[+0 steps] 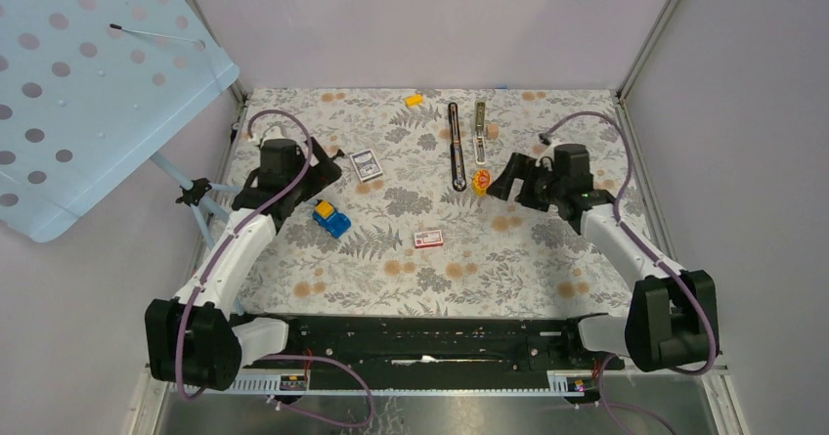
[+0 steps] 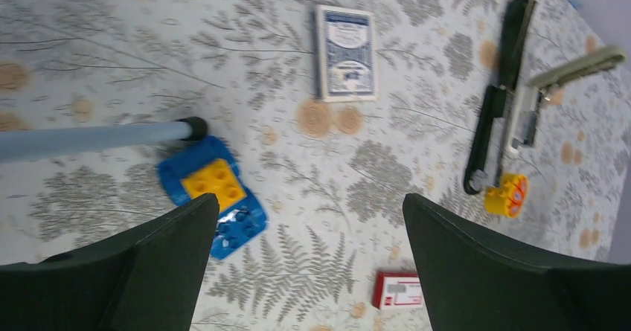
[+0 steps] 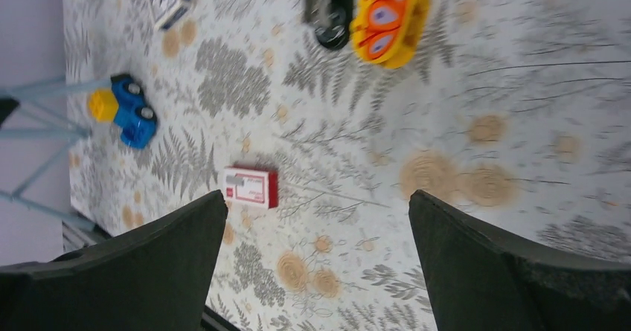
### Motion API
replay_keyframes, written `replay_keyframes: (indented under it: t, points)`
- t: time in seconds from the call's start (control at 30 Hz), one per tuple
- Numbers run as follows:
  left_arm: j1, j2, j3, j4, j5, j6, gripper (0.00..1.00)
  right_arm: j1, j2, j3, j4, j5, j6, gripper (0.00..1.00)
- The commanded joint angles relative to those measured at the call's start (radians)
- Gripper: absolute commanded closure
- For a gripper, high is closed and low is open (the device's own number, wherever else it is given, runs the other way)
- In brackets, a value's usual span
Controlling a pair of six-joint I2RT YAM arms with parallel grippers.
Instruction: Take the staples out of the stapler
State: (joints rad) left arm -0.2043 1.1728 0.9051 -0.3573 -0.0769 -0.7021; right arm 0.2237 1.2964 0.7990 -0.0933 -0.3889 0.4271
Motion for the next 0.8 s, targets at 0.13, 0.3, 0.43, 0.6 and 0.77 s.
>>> replay_keyframes:
  t: [0.13,0.3,0.43,0.6,0.77]
  points:
    - [0.129,-0.034,-0.037,-0.004,0.103,0.131,0.01,-0.177,-0.120,-0.004,-0.044,0.099,0.022,0.00]
    - [0.129,-0.048,-0.038,-0.016,0.023,0.166,0.01,-0.179,-0.230,-0.027,-0.011,0.231,0.049,0.00]
    - [0.129,-0.081,-0.064,-0.002,0.001,0.195,0.01,-0.178,-0.291,-0.065,0.060,0.250,0.061,0.00]
    - [0.129,-0.095,-0.065,0.017,0.047,0.215,0.01,-0.179,-0.300,-0.096,0.084,0.230,0.071,0.00]
    - [0.129,-0.112,-0.077,0.030,0.072,0.222,0.01,-0.179,-0.301,-0.101,0.111,0.242,0.045,0.00]
